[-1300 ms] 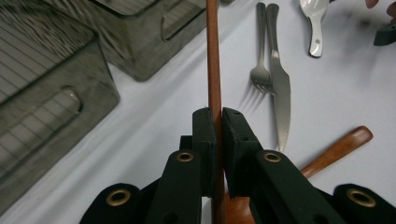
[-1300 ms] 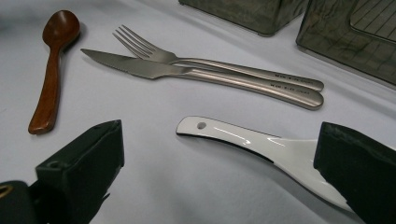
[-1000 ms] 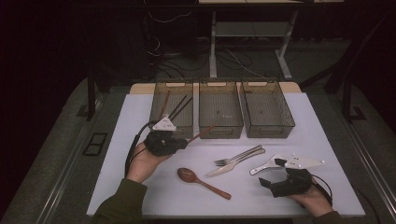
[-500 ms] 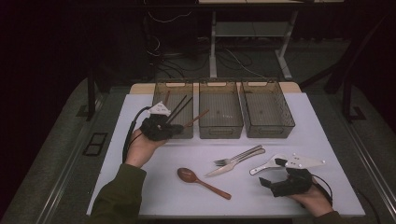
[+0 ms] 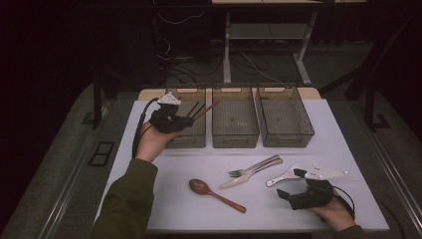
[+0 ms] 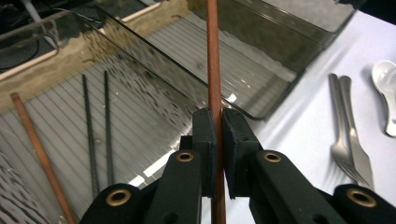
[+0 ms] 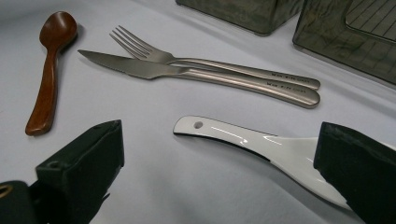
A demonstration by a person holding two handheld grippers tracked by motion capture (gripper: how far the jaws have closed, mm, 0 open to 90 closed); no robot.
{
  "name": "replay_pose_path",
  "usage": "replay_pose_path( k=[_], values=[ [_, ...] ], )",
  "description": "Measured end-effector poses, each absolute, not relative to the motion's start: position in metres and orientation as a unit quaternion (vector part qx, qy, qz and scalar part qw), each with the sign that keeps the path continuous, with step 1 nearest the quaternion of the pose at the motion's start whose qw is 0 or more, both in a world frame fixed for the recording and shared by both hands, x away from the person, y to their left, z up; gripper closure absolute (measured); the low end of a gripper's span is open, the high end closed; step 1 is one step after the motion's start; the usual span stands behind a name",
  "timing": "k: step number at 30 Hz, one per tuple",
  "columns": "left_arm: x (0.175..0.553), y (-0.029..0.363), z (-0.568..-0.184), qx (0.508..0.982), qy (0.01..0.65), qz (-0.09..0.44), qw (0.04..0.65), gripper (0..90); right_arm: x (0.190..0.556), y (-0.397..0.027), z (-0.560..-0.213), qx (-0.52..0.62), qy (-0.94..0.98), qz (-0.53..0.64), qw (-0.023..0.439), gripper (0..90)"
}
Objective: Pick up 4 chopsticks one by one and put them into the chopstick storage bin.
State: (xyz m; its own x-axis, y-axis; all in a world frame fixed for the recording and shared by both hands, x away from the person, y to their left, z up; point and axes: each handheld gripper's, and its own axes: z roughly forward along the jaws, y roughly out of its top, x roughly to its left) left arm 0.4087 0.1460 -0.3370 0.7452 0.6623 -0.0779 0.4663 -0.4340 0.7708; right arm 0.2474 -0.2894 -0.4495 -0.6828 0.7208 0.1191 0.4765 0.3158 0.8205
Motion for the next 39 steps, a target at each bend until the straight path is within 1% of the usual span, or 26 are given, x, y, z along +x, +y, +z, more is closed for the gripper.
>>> replay_pose_path(
  k=[7, 18, 27, 34, 39],
  values=[
    [0.428, 0.146, -0.339, 0.831, 0.352, 0.119, 0.414, 83.4, 0.247, -0.290, -0.450, 0.375, 0.799, 0.450, 0.136, 1.4],
    [0.458, 0.149, -0.342, 0.812, 0.380, 0.141, 0.420, 83.3, 0.247, -0.291, -0.449, 0.375, 0.799, 0.451, 0.136, 1.4],
    [0.479, 0.156, -0.359, 0.789, 0.418, 0.150, 0.425, 83.2, 0.248, -0.293, -0.450, 0.377, 0.797, 0.452, 0.137, 1.4],
    [0.488, 0.155, -0.370, 0.785, 0.437, 0.160, 0.409, 83.1, 0.248, -0.294, -0.449, 0.377, 0.796, 0.453, 0.136, 1.4],
    [0.493, 0.155, -0.379, 0.785, 0.453, 0.157, 0.393, 82.9, 0.247, -0.294, -0.449, 0.377, 0.796, 0.454, 0.136, 1.4]
  ],
)
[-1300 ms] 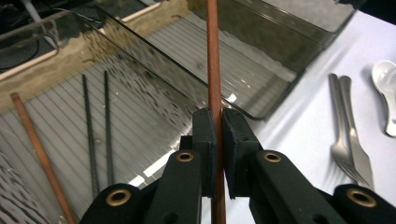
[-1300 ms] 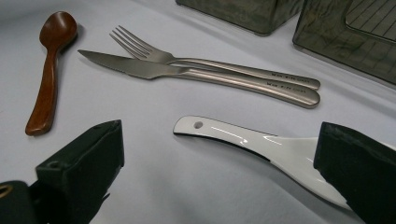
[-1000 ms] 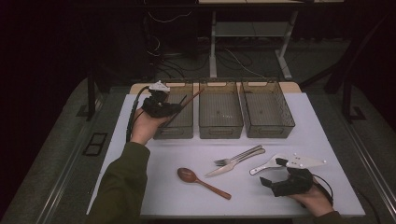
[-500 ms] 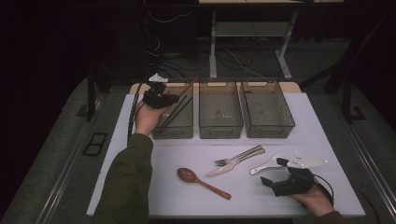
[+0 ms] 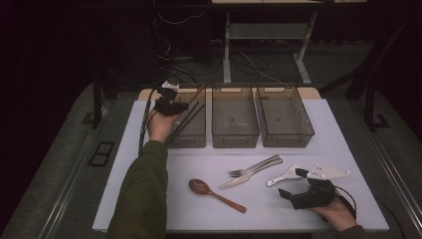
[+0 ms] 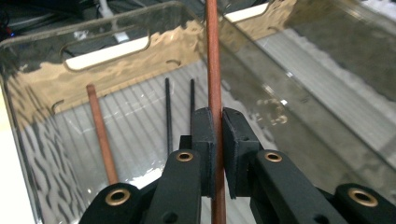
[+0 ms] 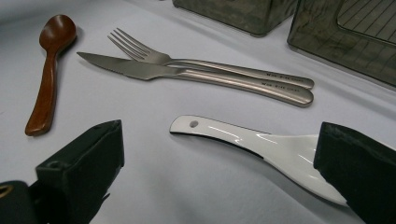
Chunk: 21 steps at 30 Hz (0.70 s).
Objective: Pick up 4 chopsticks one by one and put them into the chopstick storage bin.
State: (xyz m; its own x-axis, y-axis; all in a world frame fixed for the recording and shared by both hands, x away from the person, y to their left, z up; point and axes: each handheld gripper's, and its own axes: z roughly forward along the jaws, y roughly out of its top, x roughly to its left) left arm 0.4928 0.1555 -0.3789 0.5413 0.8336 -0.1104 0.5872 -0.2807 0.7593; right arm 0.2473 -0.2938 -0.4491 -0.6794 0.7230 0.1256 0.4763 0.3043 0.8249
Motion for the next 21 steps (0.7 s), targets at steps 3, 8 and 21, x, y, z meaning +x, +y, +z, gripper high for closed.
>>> replay_pose_path(
  k=[3, 8, 21],
  values=[
    [0.4944, 0.1546, -0.3806, 0.781, 0.462, 0.156, 0.391, 82.6, 0.2473, -0.2940, -0.4490, 0.377, 0.796, 0.454, 0.136, 1.4],
    [0.4947, 0.1538, -0.3809, 0.779, 0.464, 0.162, 0.389, 73.1, 0.2472, -0.2944, -0.4488, 0.376, 0.796, 0.454, 0.137, 1.4],
    [0.4912, 0.1559, -0.3757, 0.780, 0.457, 0.167, 0.392, 58.0, 0.2473, -0.2938, -0.4491, 0.377, 0.796, 0.453, 0.136, 1.4]
  ],
)
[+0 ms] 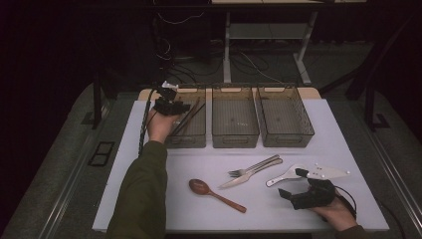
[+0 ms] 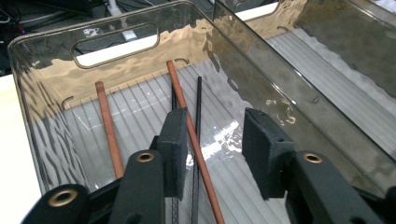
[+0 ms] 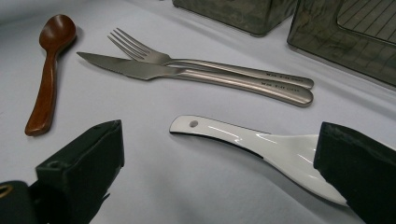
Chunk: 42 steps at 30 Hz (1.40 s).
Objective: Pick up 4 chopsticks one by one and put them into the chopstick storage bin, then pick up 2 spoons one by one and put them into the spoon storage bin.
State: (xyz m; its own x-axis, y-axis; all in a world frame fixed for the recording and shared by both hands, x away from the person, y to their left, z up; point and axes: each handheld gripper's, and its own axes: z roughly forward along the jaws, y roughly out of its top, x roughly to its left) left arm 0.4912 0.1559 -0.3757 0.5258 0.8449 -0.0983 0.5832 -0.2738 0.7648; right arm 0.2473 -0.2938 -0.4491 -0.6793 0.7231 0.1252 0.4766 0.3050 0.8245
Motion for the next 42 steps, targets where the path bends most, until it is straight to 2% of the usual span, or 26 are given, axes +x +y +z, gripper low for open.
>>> replay_pose_path(
  k=[8, 14, 25, 42],
  values=[
    [0.483, 0.155, -0.367, 0.784, 0.449, 0.159, 0.397, 47.7, 0.248, -0.294, -0.449, 0.378, 0.796, 0.453, 0.136, 1.4],
    [0.469, 0.150, -0.363, 0.791, 0.428, 0.144, 0.412, 43.2, 0.249, -0.295, -0.449, 0.381, 0.794, 0.453, 0.136, 1.4],
    [0.433, 0.144, -0.359, 0.811, 0.381, 0.119, 0.427, 38.3, 0.249, -0.293, -0.450, 0.381, 0.796, 0.450, 0.136, 1.4],
    [0.365, 0.142, -0.362, 0.818, 0.331, 0.116, 0.455, 29.8, 0.250, -0.297, -0.449, 0.385, 0.792, 0.452, 0.140, 1.4]
  ],
)
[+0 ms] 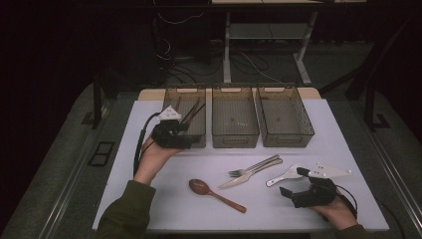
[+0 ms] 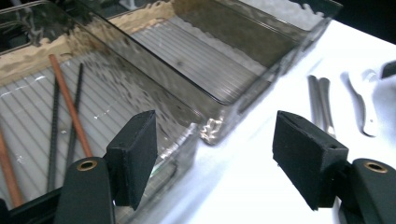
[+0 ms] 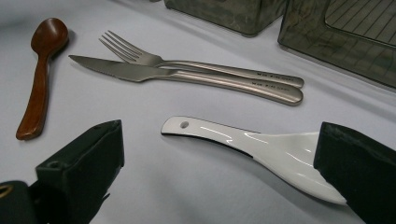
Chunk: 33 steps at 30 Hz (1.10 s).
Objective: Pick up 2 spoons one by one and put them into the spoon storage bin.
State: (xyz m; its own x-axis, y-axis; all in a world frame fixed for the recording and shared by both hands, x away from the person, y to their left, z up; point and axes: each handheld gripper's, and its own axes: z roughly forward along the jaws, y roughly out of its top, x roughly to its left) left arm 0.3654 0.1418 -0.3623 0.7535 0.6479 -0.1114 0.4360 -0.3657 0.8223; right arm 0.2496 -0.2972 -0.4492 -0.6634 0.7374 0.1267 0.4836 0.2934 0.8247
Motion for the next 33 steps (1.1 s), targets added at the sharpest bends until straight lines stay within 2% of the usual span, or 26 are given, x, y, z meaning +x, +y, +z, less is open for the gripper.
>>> replay_pose_path(
  k=[21, 30, 33],
  values=[
    [0.289, 0.141, -0.405, 0.831, 0.289, 0.093, 0.467, 19.2, 0.247, -0.297, -0.446, 0.378, 0.791, 0.460, 0.140, 1.4],
    [0.272, 0.148, -0.425, 0.832, 0.259, 0.098, 0.480, 12.9, 0.247, -0.297, -0.446, 0.377, 0.793, 0.458, 0.140, 1.4],
    [0.270, 0.153, -0.429, 0.834, 0.268, 0.106, 0.472, 3.9, 0.247, -0.297, -0.447, 0.379, 0.792, 0.458, 0.138, 1.4]
  ],
)
